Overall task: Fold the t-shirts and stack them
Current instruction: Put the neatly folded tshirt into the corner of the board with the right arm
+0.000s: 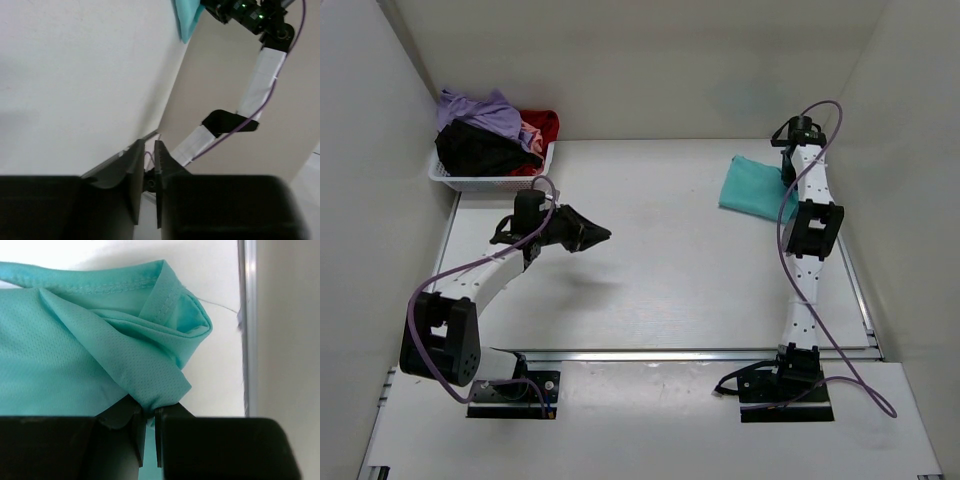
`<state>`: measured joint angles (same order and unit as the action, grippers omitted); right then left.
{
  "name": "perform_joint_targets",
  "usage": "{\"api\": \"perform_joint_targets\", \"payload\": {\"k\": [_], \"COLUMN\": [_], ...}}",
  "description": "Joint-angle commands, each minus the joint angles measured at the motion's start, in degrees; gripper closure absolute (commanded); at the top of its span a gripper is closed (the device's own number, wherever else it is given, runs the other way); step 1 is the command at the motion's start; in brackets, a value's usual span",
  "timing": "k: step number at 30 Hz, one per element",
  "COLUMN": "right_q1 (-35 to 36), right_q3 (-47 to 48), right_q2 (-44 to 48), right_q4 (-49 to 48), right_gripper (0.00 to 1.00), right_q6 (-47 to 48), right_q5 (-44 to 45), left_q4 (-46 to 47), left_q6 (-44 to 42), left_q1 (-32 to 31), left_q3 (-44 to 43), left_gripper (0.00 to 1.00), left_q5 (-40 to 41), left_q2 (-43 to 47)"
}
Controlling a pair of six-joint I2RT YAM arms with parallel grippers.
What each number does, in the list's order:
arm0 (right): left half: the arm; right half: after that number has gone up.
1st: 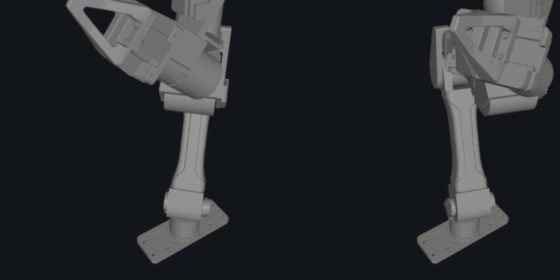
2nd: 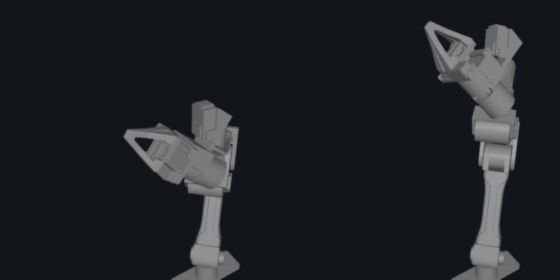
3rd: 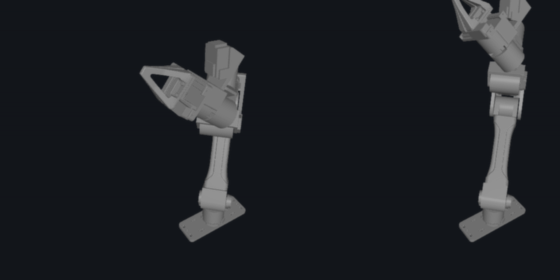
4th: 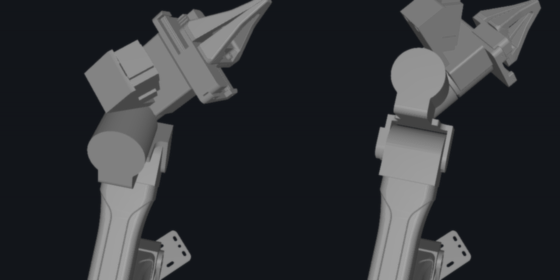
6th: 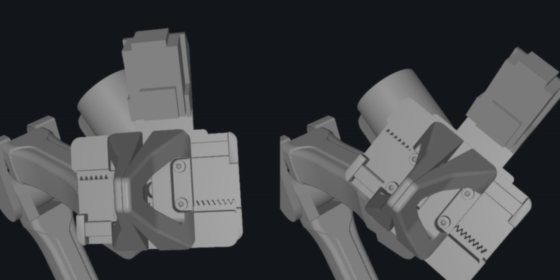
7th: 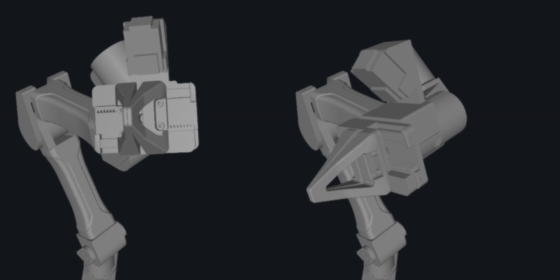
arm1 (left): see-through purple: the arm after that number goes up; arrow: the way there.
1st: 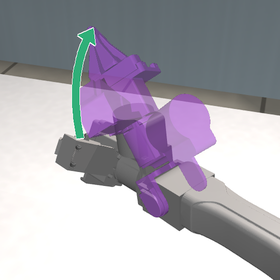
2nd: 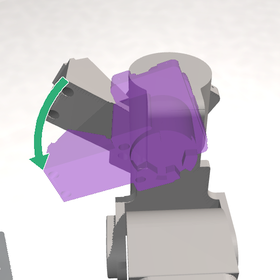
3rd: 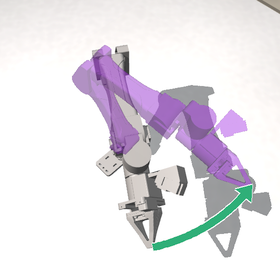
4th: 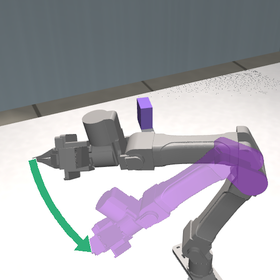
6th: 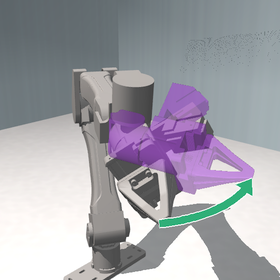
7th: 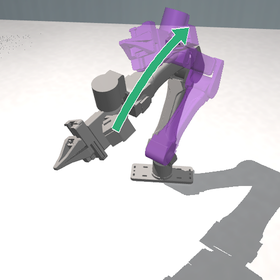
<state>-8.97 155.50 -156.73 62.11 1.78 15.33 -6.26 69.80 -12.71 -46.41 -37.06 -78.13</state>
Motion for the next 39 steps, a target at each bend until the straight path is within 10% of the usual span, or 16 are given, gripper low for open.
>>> {"api": "perform_joint_targets", "payload": {"k": [1, 23, 26, 30, 34, 39], "right_q1": [0.01, -0.35, -1.13, -0.26, 1.06, 2.29], "right_q3": [2.88, -3.53, -3.36, -1.43, -0.55, -7.39], "right_q2": [-1.56, -4.91, -5.26, -4.29, 0.0, 12.46], "right_q4": [-9.17, -46.97, -47.87, -46.9, -45.85, -43.04], "right_gripper": [1.0, 1.0, 0.65, 0.53, 0.04, 0.01], "right_q6": [5.69, 25.37, 25.12, 23.88, 24.15, 18.44], "right_q5": [5.66, 13.15, 13.76, 18.06, 17.9, 21.05], "left_q4": [2.84, 4.5, 5.64, 6.86, 6.26, 3.36], "left_q6": [-2.21, -2.22, -1.08, -0.1, 0.16, -0.98], "left_q1": [-0.56, -4.43, -5.21, -5.66, -5.22, -4.52], "left_q3": [0.88, 4.4, 5.62, 5.89, 3.8, -0.6], "left_gripper": [0.82, 0.8, 0.79, 0.79, 0.79, 0.76], "left_q5": [-4.76, -4.78, -4.69, -4.25, -2.85, -1.88], "left_q2": [2.28, 0.26, 0.35, 0.7, 0.78, 0.43]}}
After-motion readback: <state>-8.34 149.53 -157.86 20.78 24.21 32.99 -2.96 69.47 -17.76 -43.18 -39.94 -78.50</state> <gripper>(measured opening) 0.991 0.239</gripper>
